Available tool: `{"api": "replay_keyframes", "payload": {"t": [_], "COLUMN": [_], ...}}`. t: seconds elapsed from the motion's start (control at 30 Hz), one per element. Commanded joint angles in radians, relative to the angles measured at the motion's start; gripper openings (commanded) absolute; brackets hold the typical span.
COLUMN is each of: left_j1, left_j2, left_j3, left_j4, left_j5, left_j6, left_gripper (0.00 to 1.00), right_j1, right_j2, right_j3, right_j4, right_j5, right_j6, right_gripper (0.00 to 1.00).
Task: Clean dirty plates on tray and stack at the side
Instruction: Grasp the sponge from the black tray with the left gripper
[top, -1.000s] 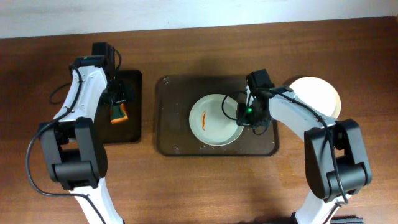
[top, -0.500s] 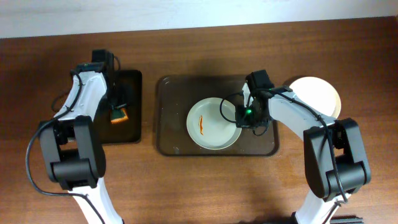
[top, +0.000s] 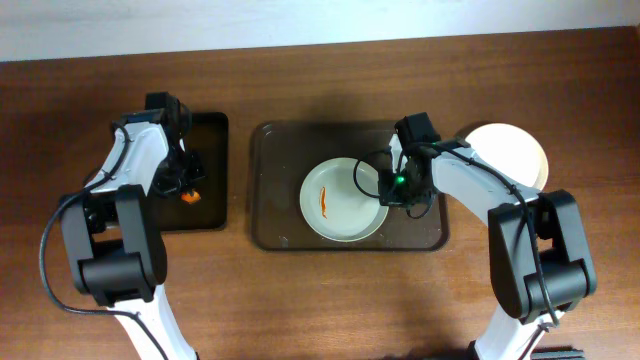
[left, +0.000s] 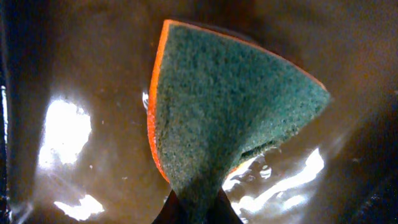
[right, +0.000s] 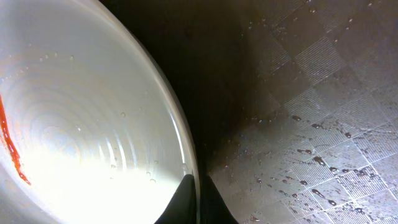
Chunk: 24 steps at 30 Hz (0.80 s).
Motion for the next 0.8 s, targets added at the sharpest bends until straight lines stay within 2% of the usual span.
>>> {"api": "replay_keyframes", "payload": {"t": [0.0,0.07,0.13,0.23,0.27,0.33,0.37,0.4,0.53,0.7,0.73,0.77], "left_j1": [0.008,0.008,0.008,0.008,0.008,0.008,0.008,0.008,0.008,0.008,0.008,0.008], "left_j2": [-0.057,-0.046,-0.027,0.048,0.066,0.084,0.084,0.084,0.058,-0.089,-0.120,-0.141], "left_j3": [0.038,0.035,0.034,0.034,0.034,0.034,0.034,0.034,0.101,0.408,0.414,0.414], "left_j4": [0.006,0.029,0.071,0.128,0.137,0.146,0.146,0.145,0.046,-0.220,-0.214,-0.196], "left_j5": [0.024,0.006,0.006,0.010,0.010,0.011,0.011,0.010,0.030,0.185,0.178,0.087], "left_j6": [0.005,0.005,0.013,0.074,0.074,0.073,0.073,0.073,0.072,0.072,0.072,0.072], "left_gripper": [0.43,0.48,0.57,0.59,0.54,0.37,0.24,0.02,0.00,0.00,0.00,0.00], "right_j1": [0.001,0.001,0.001,0.001,0.001,0.001,0.001,0.001,0.001,0.001,0.001,0.001], "right_j2": [0.021,0.021,0.021,0.021,0.021,0.021,0.021,0.021,0.021,0.021,0.021,0.021], "right_j3": [-0.008,-0.008,-0.008,-0.008,-0.008,-0.008,-0.008,-0.008,-0.008,-0.008,-0.008,-0.008], "right_j4": [-0.009,-0.010,-0.011,-0.017,-0.017,-0.018,-0.018,-0.018,-0.018,-0.022,-0.021,-0.018], "right_j5": [0.005,0.005,0.005,0.006,0.006,0.005,0.005,0.005,0.005,0.006,0.006,0.005], "right_j6": [-0.025,-0.025,-0.025,-0.025,-0.029,-0.029,-0.029,-0.029,-0.029,-0.029,-0.029,-0.028], "right_gripper": [0.04,0.04,0.04,0.04,0.04,0.04,0.04,0.04,0.04,0.04,0.04,0.04]}}
